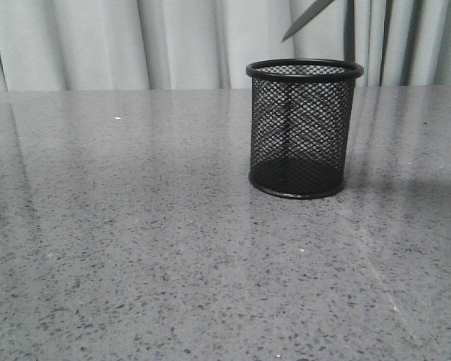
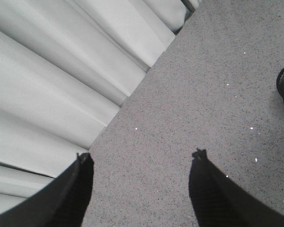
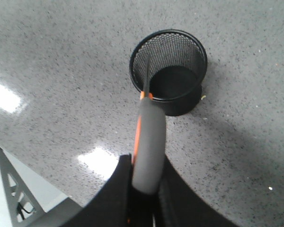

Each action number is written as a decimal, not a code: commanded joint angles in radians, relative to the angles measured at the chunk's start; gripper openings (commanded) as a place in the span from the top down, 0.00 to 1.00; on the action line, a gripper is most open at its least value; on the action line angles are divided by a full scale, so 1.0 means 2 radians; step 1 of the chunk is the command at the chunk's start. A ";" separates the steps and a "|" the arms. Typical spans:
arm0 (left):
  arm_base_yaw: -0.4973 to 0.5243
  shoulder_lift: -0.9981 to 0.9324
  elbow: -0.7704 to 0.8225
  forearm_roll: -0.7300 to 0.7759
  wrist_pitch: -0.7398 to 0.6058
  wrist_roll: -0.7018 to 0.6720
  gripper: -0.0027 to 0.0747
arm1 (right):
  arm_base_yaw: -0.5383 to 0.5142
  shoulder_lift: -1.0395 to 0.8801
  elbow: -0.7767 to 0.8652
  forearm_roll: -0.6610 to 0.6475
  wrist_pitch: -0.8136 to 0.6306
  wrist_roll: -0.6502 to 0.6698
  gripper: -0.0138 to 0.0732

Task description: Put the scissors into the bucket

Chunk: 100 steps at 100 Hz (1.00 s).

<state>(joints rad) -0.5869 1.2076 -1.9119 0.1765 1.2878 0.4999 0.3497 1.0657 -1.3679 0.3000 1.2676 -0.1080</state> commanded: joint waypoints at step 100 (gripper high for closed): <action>0.000 -0.009 -0.014 -0.002 -0.034 -0.008 0.44 | 0.018 0.080 -0.047 -0.046 0.015 0.012 0.89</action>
<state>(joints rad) -0.5869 1.2076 -1.9119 0.1730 1.2878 0.4999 0.3836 1.2293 -1.4199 0.2051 1.2676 -0.0830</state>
